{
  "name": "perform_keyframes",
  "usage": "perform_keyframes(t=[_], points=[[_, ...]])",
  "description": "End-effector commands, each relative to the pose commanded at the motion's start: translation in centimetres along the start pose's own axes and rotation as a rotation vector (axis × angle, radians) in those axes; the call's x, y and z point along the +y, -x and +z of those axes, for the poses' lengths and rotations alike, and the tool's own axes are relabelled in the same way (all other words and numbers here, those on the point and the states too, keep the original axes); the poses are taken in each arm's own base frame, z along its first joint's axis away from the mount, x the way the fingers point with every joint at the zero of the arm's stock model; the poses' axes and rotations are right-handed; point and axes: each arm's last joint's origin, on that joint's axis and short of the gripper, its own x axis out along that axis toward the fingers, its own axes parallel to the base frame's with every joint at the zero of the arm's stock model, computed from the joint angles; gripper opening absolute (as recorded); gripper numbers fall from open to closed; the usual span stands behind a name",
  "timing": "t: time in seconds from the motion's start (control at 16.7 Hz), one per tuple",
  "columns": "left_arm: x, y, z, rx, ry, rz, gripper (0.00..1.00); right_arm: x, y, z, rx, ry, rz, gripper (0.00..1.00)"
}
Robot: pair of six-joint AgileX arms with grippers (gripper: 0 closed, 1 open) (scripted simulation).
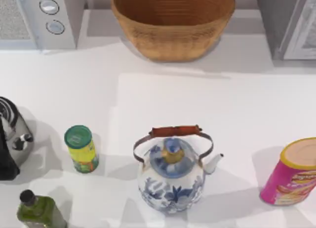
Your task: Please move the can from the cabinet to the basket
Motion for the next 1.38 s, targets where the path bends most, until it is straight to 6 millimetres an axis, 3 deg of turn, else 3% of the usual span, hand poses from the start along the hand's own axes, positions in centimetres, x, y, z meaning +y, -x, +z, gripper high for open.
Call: perform_keyframes(t=[0.24, 0.42, 0.72, 1.08, 1.38], points=[[0.0, 0.0, 0.0, 0.000, 0.000, 0.000, 1.00, 0.0, 0.0, 0.8, 0.005, 0.000, -0.004, 1.00], [0.0, 0.0, 0.0, 0.000, 0.000, 0.000, 1.00, 0.1, -0.1, 4.0, 0.020, 0.000, -0.011, 1.00], [0.0, 0.0, 0.0, 0.000, 0.000, 0.000, 1.00, 0.6, -1.8, 13.8, 0.030, 0.003, -0.011, 1.00], [0.0, 0.0, 0.0, 0.000, 0.000, 0.000, 1.00, 2.2, -7.4, 26.5, 0.018, 0.004, -0.001, 1.00], [0.0, 0.0, 0.0, 0.000, 0.000, 0.000, 1.00, 3.9, -12.4, 33.0, 0.002, 0.001, 0.002, 1.00]])
